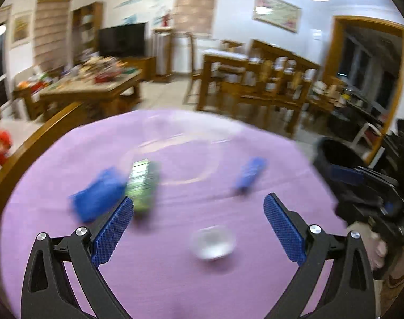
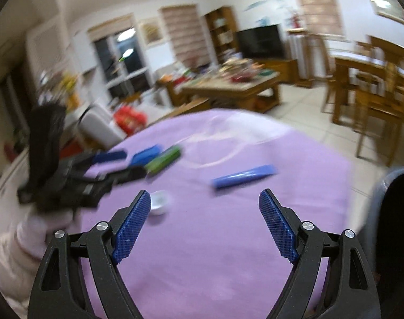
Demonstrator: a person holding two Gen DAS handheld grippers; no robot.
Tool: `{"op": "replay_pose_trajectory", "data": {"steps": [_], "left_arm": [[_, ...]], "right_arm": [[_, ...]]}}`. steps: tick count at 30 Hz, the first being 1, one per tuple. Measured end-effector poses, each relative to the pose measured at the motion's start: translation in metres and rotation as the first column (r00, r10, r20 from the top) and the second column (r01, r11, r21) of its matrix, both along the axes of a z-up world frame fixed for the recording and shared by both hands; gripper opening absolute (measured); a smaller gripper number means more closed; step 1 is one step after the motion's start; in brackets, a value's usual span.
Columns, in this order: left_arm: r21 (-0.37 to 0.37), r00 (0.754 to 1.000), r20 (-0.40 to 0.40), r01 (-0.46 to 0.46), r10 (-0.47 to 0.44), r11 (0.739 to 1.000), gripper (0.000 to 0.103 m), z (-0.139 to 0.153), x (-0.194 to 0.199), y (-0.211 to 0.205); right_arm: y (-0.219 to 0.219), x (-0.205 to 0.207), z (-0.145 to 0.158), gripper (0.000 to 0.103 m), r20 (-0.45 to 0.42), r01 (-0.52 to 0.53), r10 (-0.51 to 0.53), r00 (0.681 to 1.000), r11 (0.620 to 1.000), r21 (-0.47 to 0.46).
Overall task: Collect trash
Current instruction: 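Grasp the blue wrapper with the left tool while the right tool grasps the white cup lid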
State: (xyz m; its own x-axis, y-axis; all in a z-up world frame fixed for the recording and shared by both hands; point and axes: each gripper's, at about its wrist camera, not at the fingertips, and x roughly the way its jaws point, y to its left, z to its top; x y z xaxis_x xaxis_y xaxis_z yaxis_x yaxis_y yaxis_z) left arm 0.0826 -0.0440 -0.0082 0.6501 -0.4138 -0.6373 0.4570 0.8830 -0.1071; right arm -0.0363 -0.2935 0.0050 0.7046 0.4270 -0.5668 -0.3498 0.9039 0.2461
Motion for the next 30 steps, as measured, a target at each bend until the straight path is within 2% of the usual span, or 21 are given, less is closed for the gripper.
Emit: {"op": "replay_pose_trajectory", "data": {"steps": [5,9,18,22,26,30], "left_arm": [[0.07,0.993,-0.054,-0.099,0.102,0.993,0.097,-0.018,0.03,0.057],[0.131,0.989,-0.086,-0.107,0.118,0.986,0.097,-0.03,0.048,0.073],[0.258,0.993,-0.107,-0.024,0.053,0.966,0.097,-0.04,0.078,0.069],[0.293,0.992,-0.12,0.014,0.022,0.956,0.097,-0.051,0.087,0.062],[0.27,0.992,-0.127,0.039,-0.005,0.962,0.096,-0.053,0.09,0.058],[0.224,0.989,-0.145,0.063,-0.031,0.972,0.082,-0.052,0.091,0.058]], "right_arm": [[0.071,0.025,-0.011,0.083,-0.071,-0.117,0.112,0.991,0.991,-0.066],[0.099,0.036,-0.024,0.083,-0.115,-0.147,0.136,0.984,0.984,-0.096],[0.097,0.053,-0.041,0.082,-0.175,-0.16,0.13,0.976,0.973,-0.168],[0.101,0.061,-0.047,0.077,-0.201,-0.162,0.124,0.972,0.969,-0.187],[0.101,0.066,-0.053,0.065,-0.232,-0.161,0.114,0.966,0.967,-0.198],[0.099,0.072,-0.058,0.058,-0.252,-0.155,0.102,0.962,0.966,-0.204]]}}
